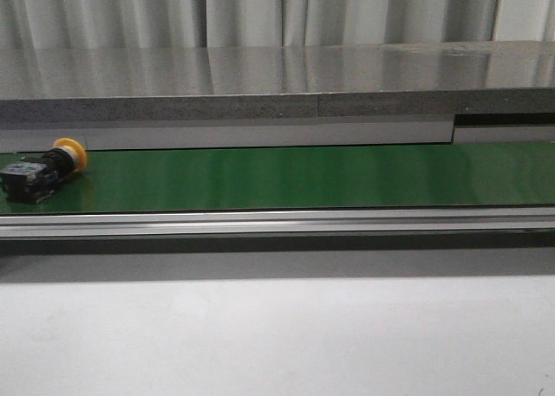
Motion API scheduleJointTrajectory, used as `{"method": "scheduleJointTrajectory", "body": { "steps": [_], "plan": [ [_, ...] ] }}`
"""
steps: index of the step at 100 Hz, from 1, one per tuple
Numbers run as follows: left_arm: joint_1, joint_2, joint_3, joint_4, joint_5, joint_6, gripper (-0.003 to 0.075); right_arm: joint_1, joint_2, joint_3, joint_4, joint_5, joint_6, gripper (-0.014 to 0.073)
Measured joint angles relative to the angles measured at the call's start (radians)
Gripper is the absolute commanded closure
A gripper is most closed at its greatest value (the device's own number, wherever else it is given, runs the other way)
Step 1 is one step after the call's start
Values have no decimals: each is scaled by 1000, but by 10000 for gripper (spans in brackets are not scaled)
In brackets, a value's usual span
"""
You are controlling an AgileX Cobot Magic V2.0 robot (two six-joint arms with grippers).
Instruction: Move button from left to right
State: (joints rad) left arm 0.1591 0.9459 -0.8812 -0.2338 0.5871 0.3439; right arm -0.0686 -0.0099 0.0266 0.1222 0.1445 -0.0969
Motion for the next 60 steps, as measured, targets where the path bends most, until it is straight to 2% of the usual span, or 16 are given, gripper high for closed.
{"method": "scheduleJointTrajectory", "body": {
  "steps": [14,32,60],
  "plan": [
    [0,-187,180,-2,-99,1,78,0,0,0,0,0,0,662],
    [0,-408,365,-4,-158,2,78,0,0,0,0,0,0,662],
    [0,-629,512,-30,-167,2,78,0,0,0,0,0,0,662]
  ]
}}
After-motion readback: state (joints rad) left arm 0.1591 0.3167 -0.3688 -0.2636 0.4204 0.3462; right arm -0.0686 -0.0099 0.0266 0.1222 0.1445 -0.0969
